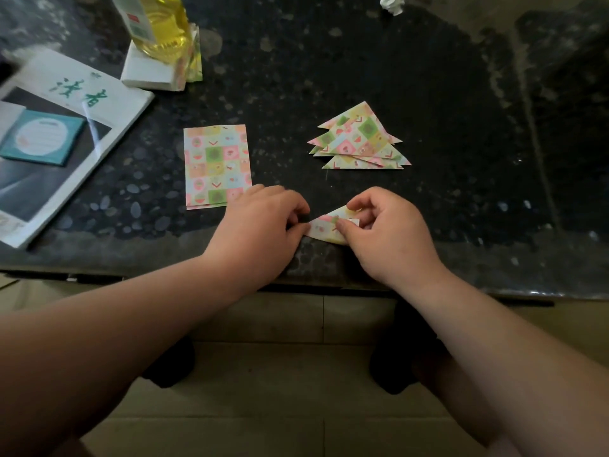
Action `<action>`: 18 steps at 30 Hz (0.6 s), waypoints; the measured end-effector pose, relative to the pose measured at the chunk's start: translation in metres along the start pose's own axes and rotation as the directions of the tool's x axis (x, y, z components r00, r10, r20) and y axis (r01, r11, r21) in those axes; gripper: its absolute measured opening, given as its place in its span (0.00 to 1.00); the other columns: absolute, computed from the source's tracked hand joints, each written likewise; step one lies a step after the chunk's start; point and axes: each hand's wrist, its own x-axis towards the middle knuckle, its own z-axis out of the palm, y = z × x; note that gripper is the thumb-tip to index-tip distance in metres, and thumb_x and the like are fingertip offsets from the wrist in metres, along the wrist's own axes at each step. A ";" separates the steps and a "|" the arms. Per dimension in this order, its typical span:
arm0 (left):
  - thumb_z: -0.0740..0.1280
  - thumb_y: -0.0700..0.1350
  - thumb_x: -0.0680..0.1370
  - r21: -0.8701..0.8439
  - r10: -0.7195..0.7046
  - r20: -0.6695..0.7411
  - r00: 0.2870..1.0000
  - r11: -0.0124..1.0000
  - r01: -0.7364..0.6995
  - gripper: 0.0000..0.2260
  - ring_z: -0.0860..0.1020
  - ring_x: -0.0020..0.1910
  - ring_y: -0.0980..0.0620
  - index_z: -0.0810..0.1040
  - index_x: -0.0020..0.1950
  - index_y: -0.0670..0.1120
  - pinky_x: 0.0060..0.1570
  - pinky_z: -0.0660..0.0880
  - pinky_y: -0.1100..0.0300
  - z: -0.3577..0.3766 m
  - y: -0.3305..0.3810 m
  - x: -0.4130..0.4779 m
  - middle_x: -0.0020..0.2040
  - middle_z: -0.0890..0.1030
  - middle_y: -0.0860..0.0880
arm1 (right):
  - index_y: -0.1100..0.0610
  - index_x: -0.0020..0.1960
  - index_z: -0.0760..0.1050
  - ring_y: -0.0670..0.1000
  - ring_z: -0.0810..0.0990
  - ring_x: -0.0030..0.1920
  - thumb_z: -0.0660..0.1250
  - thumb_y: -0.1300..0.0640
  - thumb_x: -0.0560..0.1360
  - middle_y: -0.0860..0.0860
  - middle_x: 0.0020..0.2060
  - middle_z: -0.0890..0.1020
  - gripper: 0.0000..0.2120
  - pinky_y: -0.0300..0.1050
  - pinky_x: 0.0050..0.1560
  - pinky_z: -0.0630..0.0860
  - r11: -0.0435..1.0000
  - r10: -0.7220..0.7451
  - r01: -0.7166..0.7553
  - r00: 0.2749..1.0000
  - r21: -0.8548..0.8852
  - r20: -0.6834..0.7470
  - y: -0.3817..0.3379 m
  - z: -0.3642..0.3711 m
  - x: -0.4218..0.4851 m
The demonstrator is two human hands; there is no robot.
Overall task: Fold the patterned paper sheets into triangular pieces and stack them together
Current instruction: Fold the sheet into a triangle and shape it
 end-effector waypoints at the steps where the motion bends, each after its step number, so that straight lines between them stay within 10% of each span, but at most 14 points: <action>1: 0.70 0.45 0.79 0.124 0.105 0.001 0.994 0.987 -0.104 0.06 0.74 0.51 0.49 0.83 0.55 0.51 0.54 0.73 0.49 0.002 -0.001 -0.003 0.49 0.79 0.54 | 0.47 0.51 0.78 0.44 0.78 0.37 0.76 0.52 0.76 0.44 0.35 0.79 0.08 0.37 0.38 0.73 1.000 0.006 -0.006 1.000 0.003 0.003 0.000 0.001 0.001; 9: 0.58 0.65 0.77 0.421 0.257 0.251 0.933 0.839 -0.344 0.37 0.70 0.75 0.40 0.73 0.73 0.36 0.74 0.63 0.47 0.026 0.021 -0.055 0.74 0.73 0.38 | 0.48 0.49 0.78 0.44 0.77 0.35 0.75 0.54 0.76 0.45 0.36 0.79 0.06 0.34 0.36 0.71 1.000 0.007 -0.007 1.000 0.001 0.009 0.002 0.002 0.004; 18: 0.52 0.67 0.79 0.471 0.195 0.280 0.940 0.825 -0.312 0.41 0.63 0.79 0.41 0.65 0.78 0.35 0.77 0.60 0.45 0.031 0.022 -0.053 0.79 0.64 0.37 | 0.49 0.47 0.78 0.43 0.77 0.34 0.75 0.55 0.77 0.44 0.35 0.79 0.06 0.32 0.34 0.71 1.000 -0.003 0.004 0.999 -0.017 0.033 0.000 0.000 0.002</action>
